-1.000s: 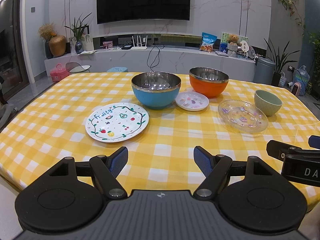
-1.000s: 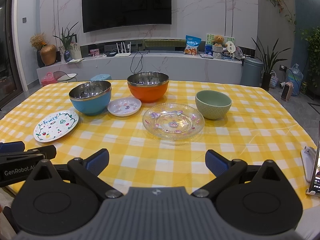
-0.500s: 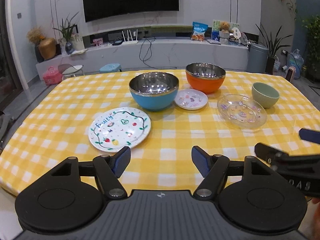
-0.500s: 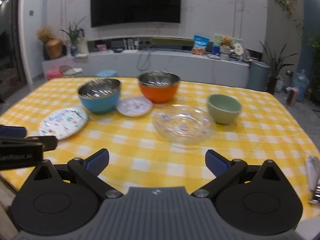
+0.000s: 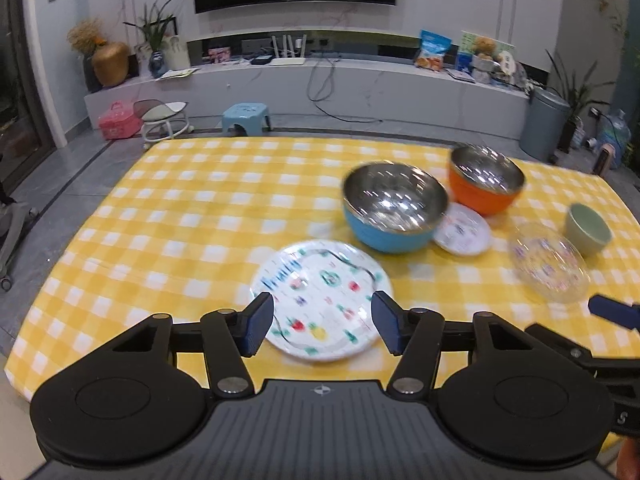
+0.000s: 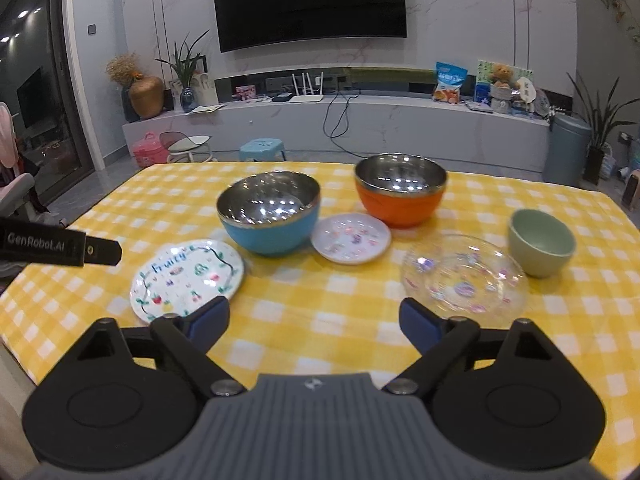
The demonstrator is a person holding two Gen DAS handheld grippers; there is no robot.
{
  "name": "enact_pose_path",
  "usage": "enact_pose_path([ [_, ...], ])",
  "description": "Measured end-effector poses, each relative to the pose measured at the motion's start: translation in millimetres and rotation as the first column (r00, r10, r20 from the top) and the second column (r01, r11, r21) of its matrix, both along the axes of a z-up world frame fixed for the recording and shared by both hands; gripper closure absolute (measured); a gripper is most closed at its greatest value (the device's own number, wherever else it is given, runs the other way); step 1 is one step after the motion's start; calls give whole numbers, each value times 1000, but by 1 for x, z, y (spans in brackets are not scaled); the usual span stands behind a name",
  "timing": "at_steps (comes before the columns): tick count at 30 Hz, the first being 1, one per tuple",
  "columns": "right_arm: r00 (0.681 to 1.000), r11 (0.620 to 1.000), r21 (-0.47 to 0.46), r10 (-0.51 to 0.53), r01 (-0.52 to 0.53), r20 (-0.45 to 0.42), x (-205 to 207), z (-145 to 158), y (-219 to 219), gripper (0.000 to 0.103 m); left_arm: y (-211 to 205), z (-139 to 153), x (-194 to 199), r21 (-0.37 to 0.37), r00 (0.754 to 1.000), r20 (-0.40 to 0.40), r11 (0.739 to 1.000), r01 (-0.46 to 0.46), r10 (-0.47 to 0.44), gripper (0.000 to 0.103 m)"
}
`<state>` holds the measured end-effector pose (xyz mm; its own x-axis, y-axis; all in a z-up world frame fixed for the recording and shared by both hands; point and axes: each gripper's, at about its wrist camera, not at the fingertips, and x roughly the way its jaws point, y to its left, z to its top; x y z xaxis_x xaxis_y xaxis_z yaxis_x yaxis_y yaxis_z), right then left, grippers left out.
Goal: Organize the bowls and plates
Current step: 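Reach both grippers to the white 'Fruity' plate and close on its rim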
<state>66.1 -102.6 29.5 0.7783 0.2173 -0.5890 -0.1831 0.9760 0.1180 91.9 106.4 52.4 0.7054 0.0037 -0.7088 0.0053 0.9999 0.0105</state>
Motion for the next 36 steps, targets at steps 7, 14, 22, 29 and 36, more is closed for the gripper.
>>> enact_pose_path([
  [7,999,992,127,-1,8,-51,42,-5,15,32,38,-1,42,-163,996,-41,983,-82,76,50],
  [14,991,954,299,20,20,-130,81,-29,26,58,68,-27,70,-273,982,-77,944,-186,171,58],
  [22,980,922,388,78,-1,-185,108,-58,42,69,89,-75,79,-302,966,-146,920,-251,216,63],
  [29,965,906,424,98,15,-243,116,-79,47,73,94,-93,76,-300,964,-168,921,-248,205,67],
  [36,958,891,453,113,20,-264,122,-86,52,77,96,-98,76,-305,969,-169,925,-227,182,74],
])
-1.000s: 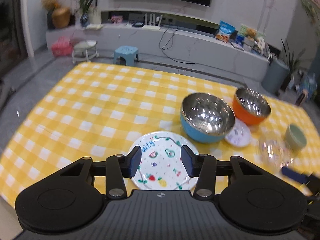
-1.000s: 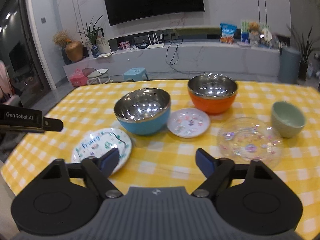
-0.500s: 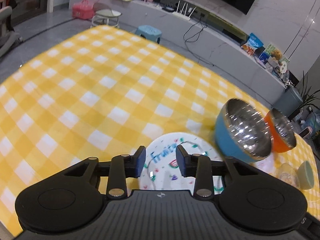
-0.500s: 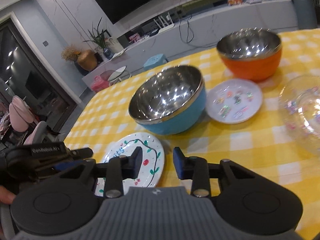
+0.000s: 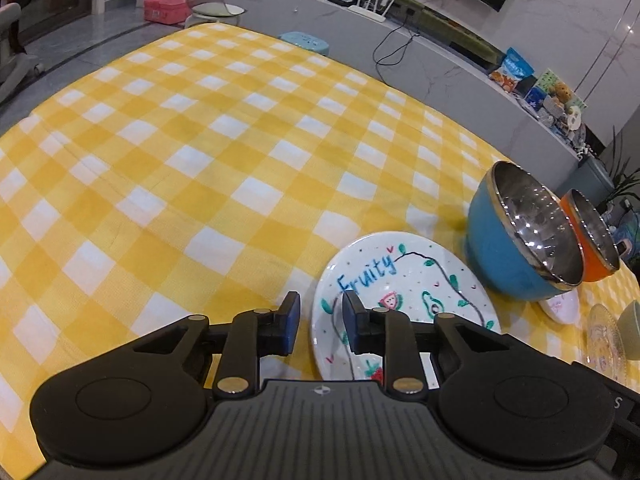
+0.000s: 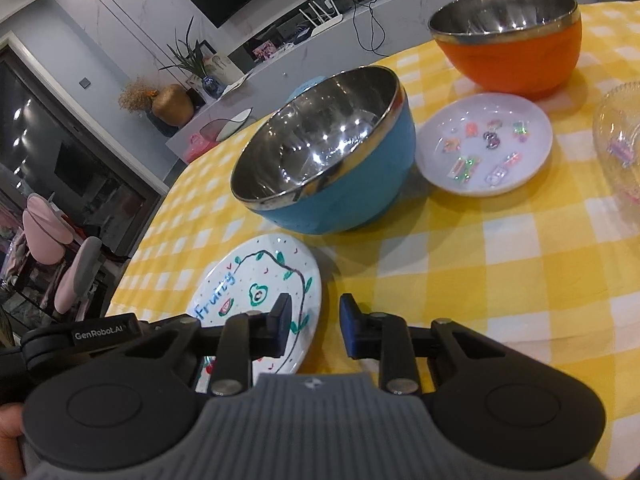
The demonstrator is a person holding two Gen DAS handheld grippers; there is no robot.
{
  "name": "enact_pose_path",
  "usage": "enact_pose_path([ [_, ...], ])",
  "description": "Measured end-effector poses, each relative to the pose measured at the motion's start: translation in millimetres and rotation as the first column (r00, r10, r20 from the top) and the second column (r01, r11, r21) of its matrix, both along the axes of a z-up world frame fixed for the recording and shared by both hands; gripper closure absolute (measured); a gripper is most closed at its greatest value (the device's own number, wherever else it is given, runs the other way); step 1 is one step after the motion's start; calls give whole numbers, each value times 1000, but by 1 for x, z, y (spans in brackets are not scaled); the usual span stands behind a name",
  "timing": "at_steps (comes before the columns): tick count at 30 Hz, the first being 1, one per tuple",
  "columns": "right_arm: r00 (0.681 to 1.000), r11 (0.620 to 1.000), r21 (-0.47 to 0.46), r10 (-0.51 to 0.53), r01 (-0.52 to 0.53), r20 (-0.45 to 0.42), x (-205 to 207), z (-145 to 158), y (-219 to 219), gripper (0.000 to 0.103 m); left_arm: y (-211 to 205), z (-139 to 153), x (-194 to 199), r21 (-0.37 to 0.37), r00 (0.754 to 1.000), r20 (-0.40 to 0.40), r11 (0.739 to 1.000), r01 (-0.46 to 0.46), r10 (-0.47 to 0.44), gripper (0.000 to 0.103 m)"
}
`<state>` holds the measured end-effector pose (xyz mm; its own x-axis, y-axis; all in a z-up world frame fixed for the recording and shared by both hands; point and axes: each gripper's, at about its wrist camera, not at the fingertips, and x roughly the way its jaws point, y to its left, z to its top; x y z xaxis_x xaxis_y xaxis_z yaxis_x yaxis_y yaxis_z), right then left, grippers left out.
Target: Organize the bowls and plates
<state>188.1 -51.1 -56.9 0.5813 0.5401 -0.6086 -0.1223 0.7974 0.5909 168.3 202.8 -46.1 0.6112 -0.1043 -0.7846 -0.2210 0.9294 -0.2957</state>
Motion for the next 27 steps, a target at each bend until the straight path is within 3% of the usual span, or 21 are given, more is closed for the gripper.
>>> enact_pose_path([
  [9,1000,998,54,8,-7,-18,3,-9,-5,90,-3,-1,2,9,1000,2,1000,20,-20,83],
  [13,1000,999,34,5,-5,-8,2,-8,-5,96,0,-2,2,-17,1000,3,1000,0,0,86],
  [22,1000,999,33,-4,5,-21,-6,6,-15,96,0,7,3,-74,1000,-27,997,-13,11,90],
  [27,999,999,36,-27,28,-36,-13,16,-30,96,-19,20,1,-42,999,-30,999,23,-24,90],
])
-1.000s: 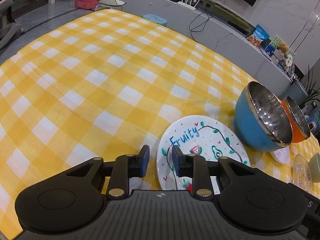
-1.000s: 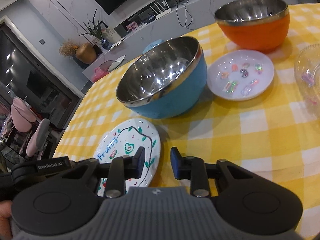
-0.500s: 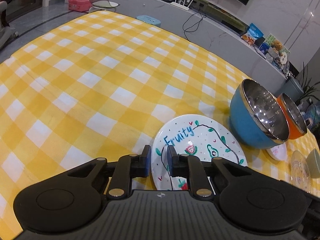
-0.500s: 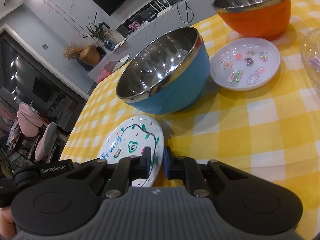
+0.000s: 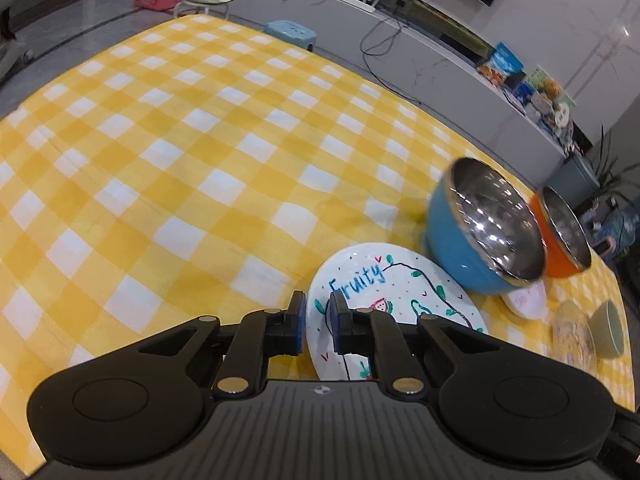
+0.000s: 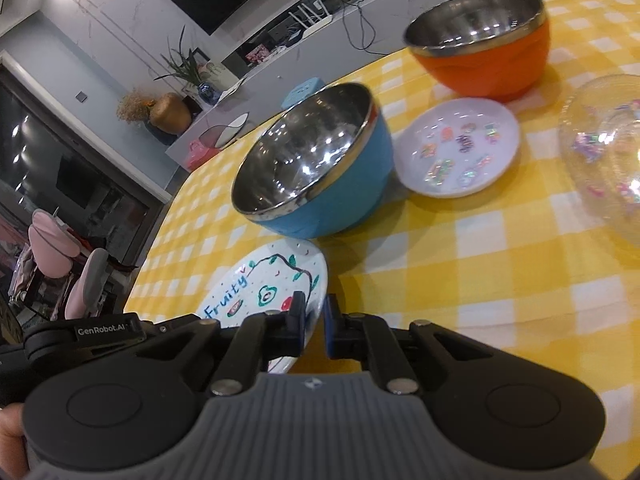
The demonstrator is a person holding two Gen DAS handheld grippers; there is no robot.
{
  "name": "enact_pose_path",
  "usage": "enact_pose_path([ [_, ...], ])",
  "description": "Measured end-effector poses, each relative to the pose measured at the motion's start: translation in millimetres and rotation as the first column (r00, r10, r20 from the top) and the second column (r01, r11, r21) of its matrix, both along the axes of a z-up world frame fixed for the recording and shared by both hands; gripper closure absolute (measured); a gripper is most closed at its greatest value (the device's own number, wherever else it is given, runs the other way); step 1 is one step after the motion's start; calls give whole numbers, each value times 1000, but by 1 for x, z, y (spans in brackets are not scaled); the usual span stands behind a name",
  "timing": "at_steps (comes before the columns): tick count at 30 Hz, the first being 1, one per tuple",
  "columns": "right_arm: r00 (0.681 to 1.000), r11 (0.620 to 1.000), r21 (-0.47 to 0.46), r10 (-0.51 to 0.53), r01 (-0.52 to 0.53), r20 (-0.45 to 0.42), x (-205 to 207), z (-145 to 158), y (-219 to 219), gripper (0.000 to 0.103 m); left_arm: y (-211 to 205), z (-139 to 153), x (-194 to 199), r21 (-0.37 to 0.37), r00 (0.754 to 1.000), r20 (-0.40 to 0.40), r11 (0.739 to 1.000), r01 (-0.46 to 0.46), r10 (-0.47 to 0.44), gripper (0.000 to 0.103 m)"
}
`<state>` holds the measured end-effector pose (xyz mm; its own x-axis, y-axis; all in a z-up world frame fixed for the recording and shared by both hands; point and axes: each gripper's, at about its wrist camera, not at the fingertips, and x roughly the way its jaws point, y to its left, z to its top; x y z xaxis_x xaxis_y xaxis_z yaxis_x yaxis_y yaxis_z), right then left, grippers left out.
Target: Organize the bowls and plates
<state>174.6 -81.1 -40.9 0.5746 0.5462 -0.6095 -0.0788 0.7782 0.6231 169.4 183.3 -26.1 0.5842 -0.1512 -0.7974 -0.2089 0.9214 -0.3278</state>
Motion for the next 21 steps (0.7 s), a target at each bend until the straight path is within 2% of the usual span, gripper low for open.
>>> enact_pose_path([
  [4,1000,1000,8,-14,14,-14,-10,10,-13,96,-7,6,-6,-39,1000,-13,999,1,-1,92],
  [11,999,999,7,-35,36,-30,-34,25,-45,96,-35,21,-28,-50,1000,5,999,20,-20,92],
  [21,994,998,-32,-54,51,-92,-75,36,-77,96,-65,19,-67,-94,1000,-5,995,17,-18,92],
])
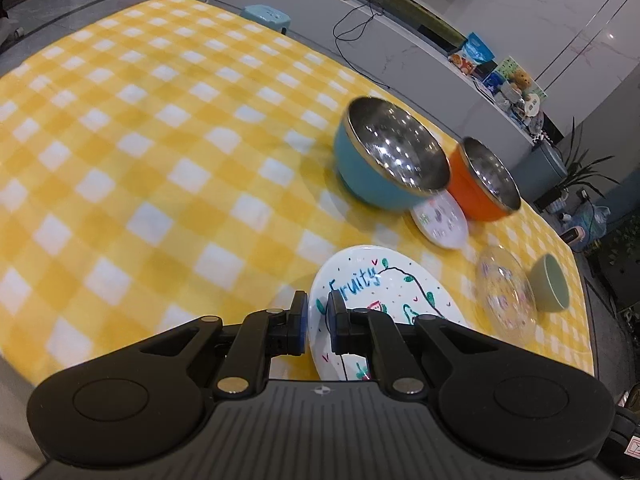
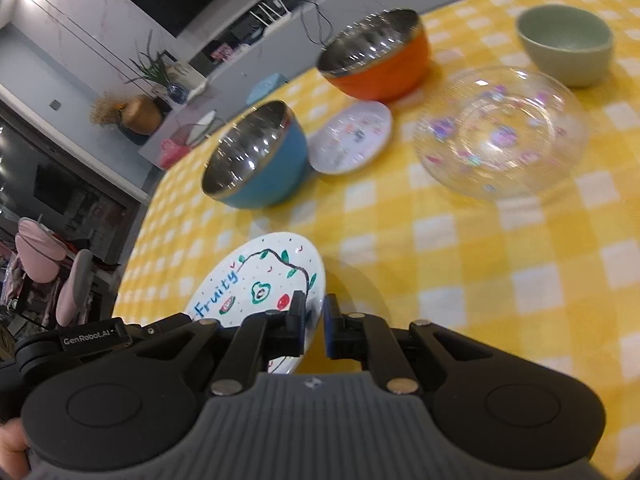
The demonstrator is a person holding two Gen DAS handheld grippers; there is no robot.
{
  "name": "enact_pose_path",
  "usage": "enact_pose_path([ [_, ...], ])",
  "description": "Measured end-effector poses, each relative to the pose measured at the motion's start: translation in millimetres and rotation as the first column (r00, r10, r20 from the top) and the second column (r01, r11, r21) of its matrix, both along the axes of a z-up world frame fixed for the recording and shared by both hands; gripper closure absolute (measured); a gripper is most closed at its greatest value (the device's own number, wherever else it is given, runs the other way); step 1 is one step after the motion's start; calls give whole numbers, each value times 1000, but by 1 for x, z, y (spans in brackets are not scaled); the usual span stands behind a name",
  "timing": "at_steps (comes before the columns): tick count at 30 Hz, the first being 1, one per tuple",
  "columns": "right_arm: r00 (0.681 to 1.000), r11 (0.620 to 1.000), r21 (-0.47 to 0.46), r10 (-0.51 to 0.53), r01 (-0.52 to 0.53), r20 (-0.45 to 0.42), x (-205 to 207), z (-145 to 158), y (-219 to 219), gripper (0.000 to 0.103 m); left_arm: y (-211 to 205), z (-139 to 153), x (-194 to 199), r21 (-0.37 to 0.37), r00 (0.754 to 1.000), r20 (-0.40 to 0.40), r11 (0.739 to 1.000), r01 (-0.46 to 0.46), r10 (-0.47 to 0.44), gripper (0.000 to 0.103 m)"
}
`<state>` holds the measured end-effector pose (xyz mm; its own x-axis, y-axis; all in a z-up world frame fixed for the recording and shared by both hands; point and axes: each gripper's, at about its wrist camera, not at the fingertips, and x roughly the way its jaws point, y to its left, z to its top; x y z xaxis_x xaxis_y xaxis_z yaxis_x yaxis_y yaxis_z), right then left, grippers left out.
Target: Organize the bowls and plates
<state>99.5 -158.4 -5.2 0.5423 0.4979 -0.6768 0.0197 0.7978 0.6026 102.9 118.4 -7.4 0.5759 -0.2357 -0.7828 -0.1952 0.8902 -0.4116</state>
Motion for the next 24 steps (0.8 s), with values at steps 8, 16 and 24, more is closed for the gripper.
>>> enact_pose_path([
  [8,1000,1000,-23,12,-12,5,-26,-1,-14,96,-14,-11,-19,5,1000,-23,1000,22,-21,92],
  [16,1000,1000,13,11,-11,-11,-33,-23,-22,96,-15,-25,-31,-9,999,-39,1000,21,-21,92],
  [24,1000,1000,13,-1,1,-17,-29,-32,-20,96,-10,-33,-32,-48,999,-39,999,4,-6,92],
])
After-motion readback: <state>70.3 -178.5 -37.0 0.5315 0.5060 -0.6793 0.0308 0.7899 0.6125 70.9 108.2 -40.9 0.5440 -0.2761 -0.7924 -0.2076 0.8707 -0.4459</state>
